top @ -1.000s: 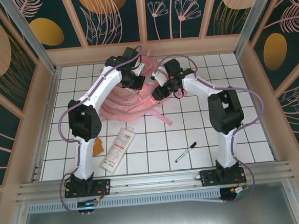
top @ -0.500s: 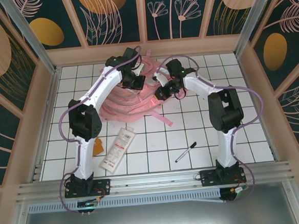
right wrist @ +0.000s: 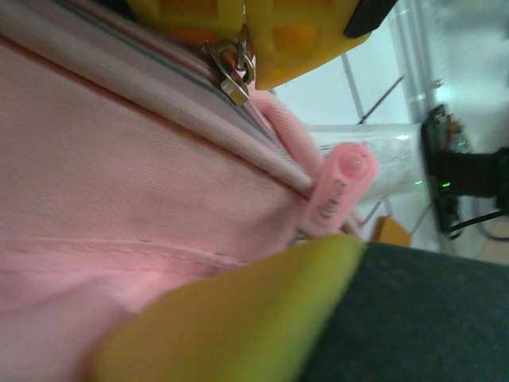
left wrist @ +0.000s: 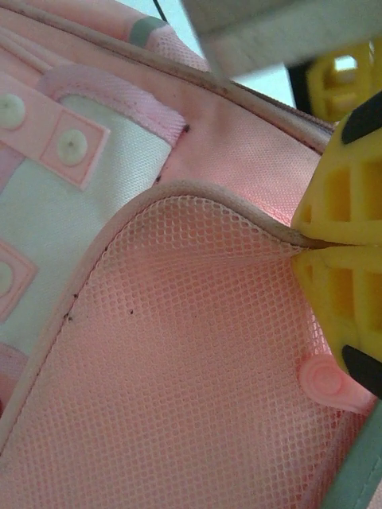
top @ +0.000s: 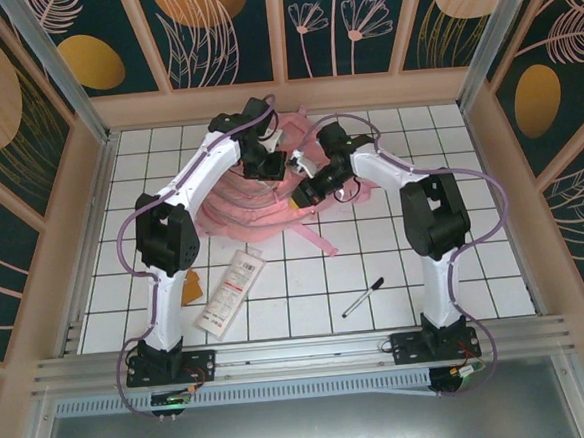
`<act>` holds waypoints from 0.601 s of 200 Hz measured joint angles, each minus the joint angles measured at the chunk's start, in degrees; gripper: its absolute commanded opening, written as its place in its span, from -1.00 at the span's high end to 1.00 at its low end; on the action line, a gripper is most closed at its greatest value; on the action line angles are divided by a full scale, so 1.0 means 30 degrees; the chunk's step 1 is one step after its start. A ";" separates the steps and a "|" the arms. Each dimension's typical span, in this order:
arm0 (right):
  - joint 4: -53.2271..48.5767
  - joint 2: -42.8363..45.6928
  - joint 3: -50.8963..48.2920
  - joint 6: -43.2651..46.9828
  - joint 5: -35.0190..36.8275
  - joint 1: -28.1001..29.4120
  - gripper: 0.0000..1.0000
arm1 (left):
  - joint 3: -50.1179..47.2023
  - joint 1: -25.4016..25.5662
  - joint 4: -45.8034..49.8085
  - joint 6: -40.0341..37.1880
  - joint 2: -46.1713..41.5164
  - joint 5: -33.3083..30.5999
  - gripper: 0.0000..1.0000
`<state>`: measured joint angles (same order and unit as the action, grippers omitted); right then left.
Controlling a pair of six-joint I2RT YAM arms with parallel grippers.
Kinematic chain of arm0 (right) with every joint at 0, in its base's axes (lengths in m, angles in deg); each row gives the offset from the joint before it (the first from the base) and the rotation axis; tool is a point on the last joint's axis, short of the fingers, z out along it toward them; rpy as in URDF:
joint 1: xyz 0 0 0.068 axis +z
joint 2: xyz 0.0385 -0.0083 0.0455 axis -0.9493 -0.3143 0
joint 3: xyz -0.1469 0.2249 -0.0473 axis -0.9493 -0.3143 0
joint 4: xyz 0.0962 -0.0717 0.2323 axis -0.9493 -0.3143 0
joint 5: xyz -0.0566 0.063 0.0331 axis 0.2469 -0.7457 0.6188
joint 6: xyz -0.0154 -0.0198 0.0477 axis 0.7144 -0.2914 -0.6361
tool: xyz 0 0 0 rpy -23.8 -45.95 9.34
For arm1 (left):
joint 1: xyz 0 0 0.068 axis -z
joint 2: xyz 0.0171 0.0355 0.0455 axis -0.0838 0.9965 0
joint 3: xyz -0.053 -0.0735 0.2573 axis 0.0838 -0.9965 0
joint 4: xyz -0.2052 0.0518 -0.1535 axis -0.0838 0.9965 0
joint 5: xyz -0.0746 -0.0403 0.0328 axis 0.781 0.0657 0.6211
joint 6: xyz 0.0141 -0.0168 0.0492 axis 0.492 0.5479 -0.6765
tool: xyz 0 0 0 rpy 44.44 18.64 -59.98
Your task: Pack books, pencil case, and school supplies into a backpack
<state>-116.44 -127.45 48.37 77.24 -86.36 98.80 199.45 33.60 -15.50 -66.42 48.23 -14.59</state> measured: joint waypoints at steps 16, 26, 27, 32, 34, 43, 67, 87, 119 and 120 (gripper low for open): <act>-0.0466 -0.0546 0.0277 0.0036 -0.0911 0.0095 1.00 | -0.0408 0.0015 -0.0153 0.0175 -0.0022 0.0160 1.00; -0.0313 -0.0663 0.0233 -0.0299 -0.1173 0.0204 1.00 | -0.0597 -0.0022 -0.0182 0.0430 -0.0022 0.0255 1.00; -0.0270 -0.0670 0.0211 -0.0350 -0.1195 0.0211 1.00 | -0.0612 -0.0029 -0.0189 0.0452 -0.0022 0.0255 1.00; 0.0044 -0.0678 0.0066 -0.0670 -0.1246 0.0306 0.99 | -0.0641 -0.0066 -0.0182 0.0590 -0.0022 0.0262 1.00; 0.0211 -0.0670 -0.0007 -0.0765 -0.1260 0.0350 0.98 | -0.0648 -0.0073 -0.0182 0.0619 -0.0022 0.0255 1.00; 0.1297 -0.0546 -0.0459 -0.1523 -0.1457 0.0568 0.96 | -0.0670 -0.0175 -0.0124 0.0903 -0.0022 0.0204 1.00; 0.6113 0.0379 -0.3111 -0.4466 -0.1275 0.1392 0.71 | -0.0794 -0.0495 0.0095 0.1515 -0.0022 0.0189 1.00; 0.9697 0.1865 -0.5792 -0.6579 -0.0277 0.2178 0.46 | -0.0794 -0.0510 0.0102 0.1683 0.0007 0.0153 1.00; 1.2043 0.5982 -1.0054 -0.6557 0.1785 0.4320 0.19 | -0.0867 -0.0233 -0.2390 0.2004 0.0000 0.0874 1.00; 1.2050 0.6076 -1.0134 -0.6477 0.1858 0.4371 0.19 | -0.0874 -0.0219 -0.2463 0.2011 0.0000 0.0889 1.00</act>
<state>-80.29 -109.22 17.97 57.81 -80.78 111.91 196.83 32.95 -22.88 -60.38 48.23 -11.92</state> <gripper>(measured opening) 0.369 0.017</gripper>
